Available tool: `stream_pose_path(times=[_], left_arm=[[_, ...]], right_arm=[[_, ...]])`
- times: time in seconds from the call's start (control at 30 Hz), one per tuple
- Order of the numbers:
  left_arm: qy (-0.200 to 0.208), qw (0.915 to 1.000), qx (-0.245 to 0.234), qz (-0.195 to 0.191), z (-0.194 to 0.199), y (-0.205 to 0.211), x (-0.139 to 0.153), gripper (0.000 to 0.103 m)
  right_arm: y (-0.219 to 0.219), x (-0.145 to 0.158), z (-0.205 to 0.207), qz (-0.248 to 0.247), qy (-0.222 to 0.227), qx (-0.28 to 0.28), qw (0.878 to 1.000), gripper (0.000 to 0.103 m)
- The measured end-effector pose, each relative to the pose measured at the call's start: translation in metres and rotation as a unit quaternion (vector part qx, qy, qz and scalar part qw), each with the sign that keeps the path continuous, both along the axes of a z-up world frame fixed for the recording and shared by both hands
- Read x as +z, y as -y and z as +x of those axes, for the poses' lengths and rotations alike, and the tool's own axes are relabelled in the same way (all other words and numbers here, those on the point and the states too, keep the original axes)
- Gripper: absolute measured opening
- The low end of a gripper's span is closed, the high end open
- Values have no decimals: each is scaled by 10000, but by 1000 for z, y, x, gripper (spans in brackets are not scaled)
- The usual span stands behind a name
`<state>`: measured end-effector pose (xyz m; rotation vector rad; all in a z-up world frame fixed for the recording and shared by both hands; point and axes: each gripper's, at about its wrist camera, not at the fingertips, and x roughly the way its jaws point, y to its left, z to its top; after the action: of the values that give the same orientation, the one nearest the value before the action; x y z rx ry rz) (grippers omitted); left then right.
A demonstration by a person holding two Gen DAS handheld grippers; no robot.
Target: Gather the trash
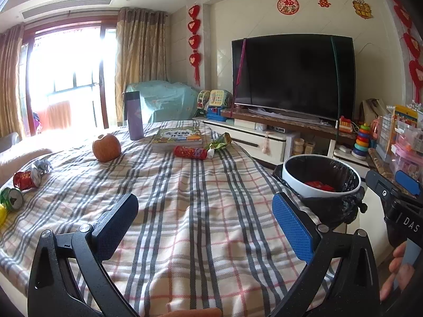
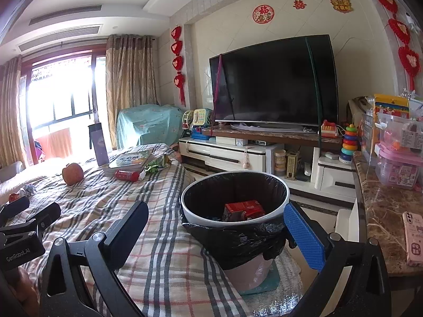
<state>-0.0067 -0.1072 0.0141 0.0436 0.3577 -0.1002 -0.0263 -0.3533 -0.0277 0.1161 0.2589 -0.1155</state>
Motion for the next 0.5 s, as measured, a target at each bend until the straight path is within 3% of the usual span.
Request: stream_pose_path(times=[0.5], left_arm=[[31,10000,-15,5,-2,1,-1,103]], right_arm=[[1,-1,-2,46,14,45,10000,103]])
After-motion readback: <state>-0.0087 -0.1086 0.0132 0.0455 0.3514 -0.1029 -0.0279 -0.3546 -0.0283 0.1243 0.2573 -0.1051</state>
